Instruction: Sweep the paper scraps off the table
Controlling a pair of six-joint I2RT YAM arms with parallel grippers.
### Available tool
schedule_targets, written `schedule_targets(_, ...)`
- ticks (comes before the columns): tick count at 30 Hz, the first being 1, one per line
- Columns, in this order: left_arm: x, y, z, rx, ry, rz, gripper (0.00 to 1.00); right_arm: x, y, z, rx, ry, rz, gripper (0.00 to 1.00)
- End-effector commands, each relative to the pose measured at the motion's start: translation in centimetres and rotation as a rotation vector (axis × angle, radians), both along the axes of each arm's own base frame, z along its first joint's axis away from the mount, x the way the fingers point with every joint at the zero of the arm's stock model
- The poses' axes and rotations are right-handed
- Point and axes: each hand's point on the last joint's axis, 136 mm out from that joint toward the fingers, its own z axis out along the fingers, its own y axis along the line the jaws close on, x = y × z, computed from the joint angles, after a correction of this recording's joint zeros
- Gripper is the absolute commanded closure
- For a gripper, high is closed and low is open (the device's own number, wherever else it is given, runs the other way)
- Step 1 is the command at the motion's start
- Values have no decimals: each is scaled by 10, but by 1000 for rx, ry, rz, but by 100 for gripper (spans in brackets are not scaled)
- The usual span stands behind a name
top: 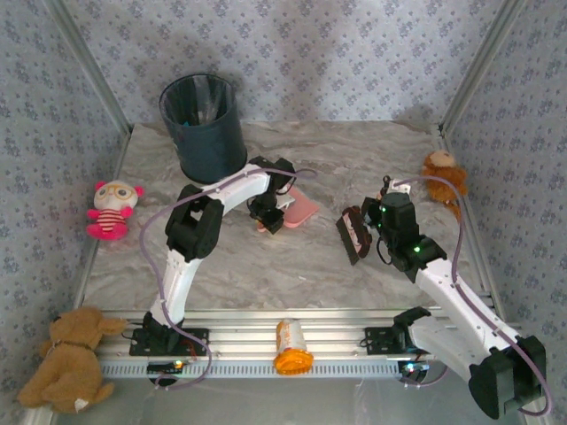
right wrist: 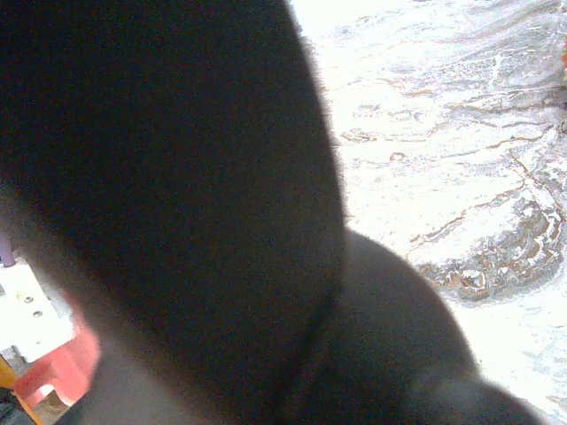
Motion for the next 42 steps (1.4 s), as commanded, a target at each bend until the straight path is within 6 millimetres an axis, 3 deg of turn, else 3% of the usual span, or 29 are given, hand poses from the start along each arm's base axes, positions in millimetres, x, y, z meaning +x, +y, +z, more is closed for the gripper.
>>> schedule_targets(1, -1, 1, 6, 9, -19, -20, 57, -2, -3, 3, 16, -12, -11, 100)
schedule_targets(12, -3, 4, 24, -5, -50, -22, 56, 0, -3, 4, 16, -20, -12, 100)
schedule_targets(28, -32, 24, 92, -91, -143, -6, 54, 27, 6, 30, -78, -90, 35, 100)
schedule_targets(36, -37, 50, 136, -264, -260, 171, 54, 50, 17, 52, -167, -164, 75, 100)
schedule_targets(42, -43, 77, 162, -351, -330, 299, 54, 70, 45, 62, -293, -238, 160, 100)
